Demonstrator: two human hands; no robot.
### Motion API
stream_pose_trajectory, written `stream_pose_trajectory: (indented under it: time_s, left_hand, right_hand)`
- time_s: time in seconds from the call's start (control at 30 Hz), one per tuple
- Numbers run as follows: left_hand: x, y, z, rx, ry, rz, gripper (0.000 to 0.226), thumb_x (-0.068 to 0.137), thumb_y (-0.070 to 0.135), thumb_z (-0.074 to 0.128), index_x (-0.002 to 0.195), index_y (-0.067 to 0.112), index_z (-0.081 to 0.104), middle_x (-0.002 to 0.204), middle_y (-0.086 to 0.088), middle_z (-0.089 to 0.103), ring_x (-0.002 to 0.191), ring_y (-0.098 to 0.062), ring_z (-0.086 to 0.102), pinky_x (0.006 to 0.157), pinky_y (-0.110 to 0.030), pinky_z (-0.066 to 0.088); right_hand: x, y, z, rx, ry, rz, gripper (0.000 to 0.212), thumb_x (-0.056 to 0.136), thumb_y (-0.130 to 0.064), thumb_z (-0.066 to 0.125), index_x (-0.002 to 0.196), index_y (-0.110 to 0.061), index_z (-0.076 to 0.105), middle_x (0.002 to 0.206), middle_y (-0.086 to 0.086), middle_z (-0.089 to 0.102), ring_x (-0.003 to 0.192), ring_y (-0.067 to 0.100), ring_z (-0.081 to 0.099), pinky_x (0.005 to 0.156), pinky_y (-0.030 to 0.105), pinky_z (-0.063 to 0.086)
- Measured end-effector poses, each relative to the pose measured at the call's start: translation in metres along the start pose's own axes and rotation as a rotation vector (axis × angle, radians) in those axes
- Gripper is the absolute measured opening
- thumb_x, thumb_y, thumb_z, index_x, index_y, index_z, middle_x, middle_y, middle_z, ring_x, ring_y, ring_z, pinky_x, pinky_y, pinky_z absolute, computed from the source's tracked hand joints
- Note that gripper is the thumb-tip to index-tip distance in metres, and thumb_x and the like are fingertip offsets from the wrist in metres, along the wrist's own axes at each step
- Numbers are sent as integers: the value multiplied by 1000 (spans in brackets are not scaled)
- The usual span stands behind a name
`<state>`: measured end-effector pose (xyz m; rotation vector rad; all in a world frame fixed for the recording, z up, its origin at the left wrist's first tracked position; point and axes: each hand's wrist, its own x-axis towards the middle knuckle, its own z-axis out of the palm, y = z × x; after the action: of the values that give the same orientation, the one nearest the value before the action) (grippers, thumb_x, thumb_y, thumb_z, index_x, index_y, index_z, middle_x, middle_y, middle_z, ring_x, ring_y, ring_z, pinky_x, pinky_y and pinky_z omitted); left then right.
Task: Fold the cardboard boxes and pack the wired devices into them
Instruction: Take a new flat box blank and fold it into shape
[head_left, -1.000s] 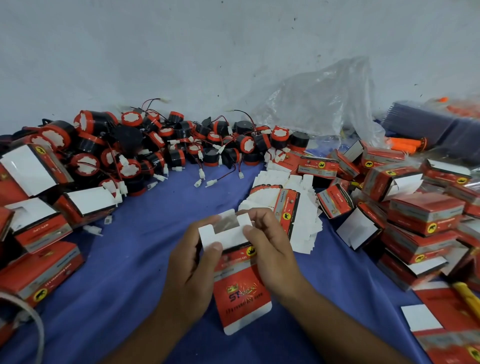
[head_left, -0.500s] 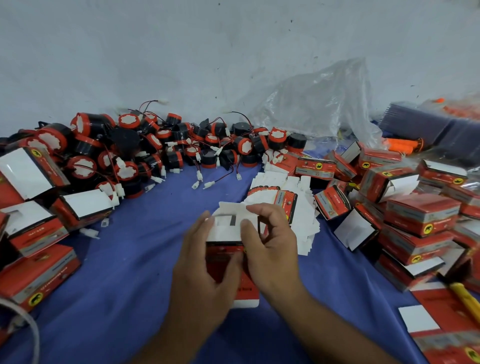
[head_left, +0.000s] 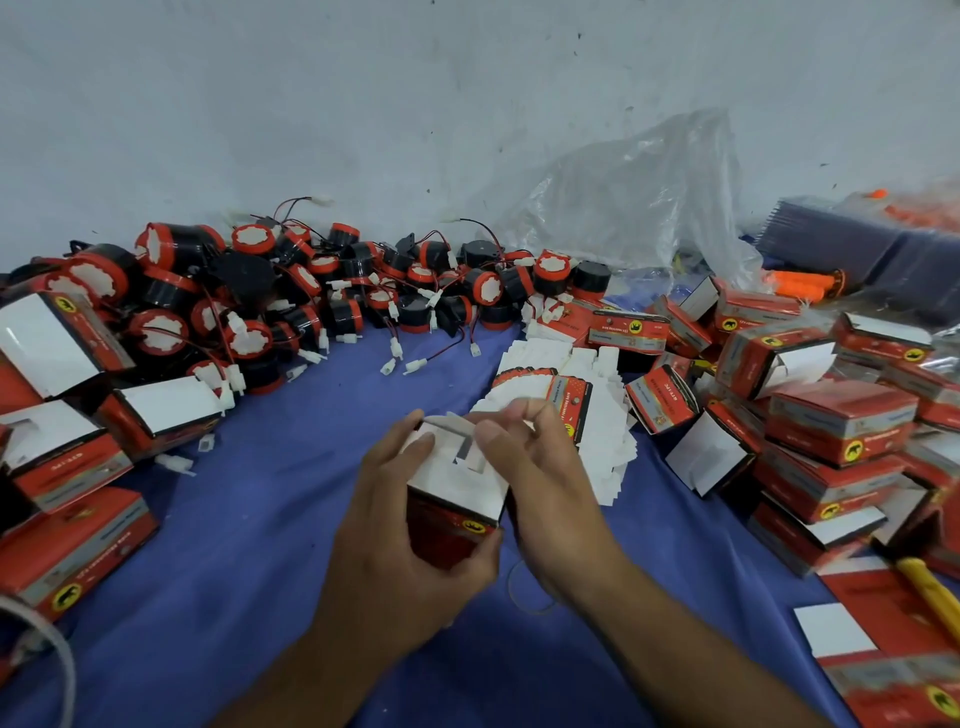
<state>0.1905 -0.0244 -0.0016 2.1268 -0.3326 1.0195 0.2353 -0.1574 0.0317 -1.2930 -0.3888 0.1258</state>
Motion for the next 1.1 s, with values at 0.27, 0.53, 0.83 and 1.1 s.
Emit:
stream_pose_trajectory:
  time_s: [0.27,0.53,0.83,1.1]
  left_hand:
    - [-1,-8,1,-3,-108,14,83,65,28,79,135,6,41,145,-9,45,136,-13,45,104,-11,37]
    - [-1,-14,-1,-18,-148,-15,88,65,34,78,140,5,41,144,2,43,133,3,40,100,-7,37]
    - [-2,-18,1,19,-185,19,80,67,35,75,135,4,46,144,-7,46,134,-14,45,105,-11,36]
    - [-2,-13,-2,-46,-203,-45,106,61,31,83,150,17,28,145,25,34,132,16,34,97,0,32]
  right_hand:
    - [0,1,-11,-273,-106,131,43,81,-16,68,122,-28,72,115,-3,72,104,16,68,93,42,58]
    - [-1,11,-7,-250,-23,119,35,95,-2,62,122,-22,72,110,-8,76,100,7,70,88,30,59]
    - [-1,12,-2,-189,3,98,43,99,-3,53,108,-37,77,108,-8,76,99,13,71,86,35,60]
    - [-1,14,-8,-349,-31,74,41,98,-3,53,121,-29,73,111,-9,75,100,13,69,77,26,57]
